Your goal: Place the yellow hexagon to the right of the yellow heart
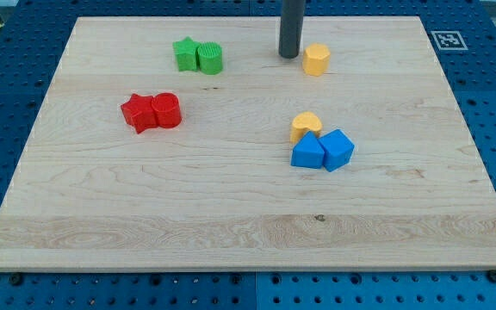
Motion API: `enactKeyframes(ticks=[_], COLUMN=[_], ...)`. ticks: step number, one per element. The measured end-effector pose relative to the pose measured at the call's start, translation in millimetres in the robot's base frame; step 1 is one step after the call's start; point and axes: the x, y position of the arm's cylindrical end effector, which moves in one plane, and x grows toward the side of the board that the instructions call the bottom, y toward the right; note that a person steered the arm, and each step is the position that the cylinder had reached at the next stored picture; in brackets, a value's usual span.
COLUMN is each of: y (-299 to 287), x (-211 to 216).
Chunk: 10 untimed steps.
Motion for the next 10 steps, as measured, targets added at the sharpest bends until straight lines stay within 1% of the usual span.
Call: enactKeyframes(ticks=[3, 5, 6, 7, 8, 9, 10], y=[14.0, 32.7, 41.7, 71.6, 88.4, 89.4, 96.6], x=[-0.1, 34.8, 36.6, 23.8, 43.6, 63.2, 68.1])
